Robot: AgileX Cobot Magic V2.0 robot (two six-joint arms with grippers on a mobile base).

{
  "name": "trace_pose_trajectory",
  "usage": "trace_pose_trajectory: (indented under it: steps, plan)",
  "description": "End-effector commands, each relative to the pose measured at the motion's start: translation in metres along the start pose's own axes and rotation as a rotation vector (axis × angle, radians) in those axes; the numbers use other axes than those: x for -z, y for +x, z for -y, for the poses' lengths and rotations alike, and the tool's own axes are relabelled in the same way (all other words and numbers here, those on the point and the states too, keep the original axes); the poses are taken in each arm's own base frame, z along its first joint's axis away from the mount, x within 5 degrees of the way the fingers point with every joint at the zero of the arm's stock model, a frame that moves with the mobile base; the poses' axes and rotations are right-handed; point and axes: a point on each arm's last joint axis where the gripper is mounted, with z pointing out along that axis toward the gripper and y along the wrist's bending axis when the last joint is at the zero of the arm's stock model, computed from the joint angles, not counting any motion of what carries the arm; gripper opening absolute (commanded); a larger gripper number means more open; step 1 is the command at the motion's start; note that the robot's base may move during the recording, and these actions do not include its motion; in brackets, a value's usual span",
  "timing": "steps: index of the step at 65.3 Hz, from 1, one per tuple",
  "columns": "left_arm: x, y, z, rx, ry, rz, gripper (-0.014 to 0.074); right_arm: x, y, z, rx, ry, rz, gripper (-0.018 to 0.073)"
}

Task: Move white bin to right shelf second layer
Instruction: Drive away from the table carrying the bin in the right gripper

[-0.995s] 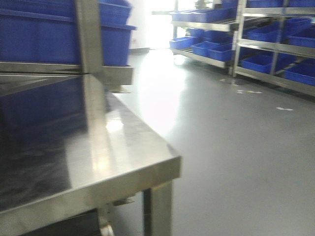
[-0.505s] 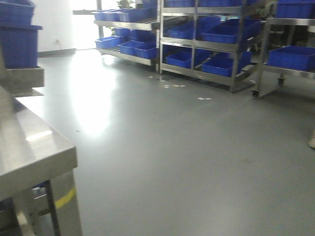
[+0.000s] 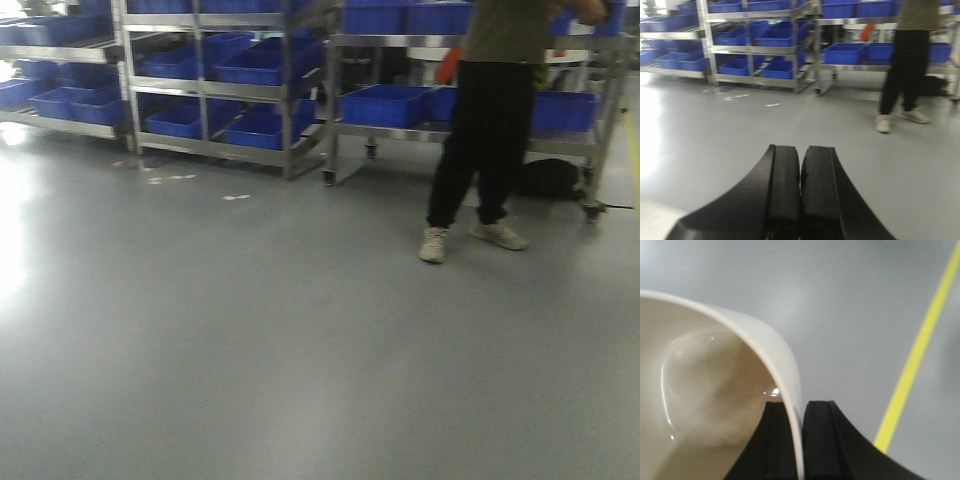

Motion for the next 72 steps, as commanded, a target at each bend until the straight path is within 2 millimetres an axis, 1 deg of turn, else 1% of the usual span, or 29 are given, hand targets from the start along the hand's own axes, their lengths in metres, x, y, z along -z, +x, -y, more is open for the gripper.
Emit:
trace_pose_trajectory:
  steps: [1,72]
  plan:
    - [-0.0003,0.004,-0.0001,0.009,-0.003,0.061,0.0085,0.0054,-0.0151,-0.0011,0.004,-0.009,0.108,0.0053]
    - [-0.0003,0.004,-0.0001,0.009,-0.003,0.061,0.0085,0.0054,-0.0151,-0.0011,0.004,-0.009,0.108,0.0053]
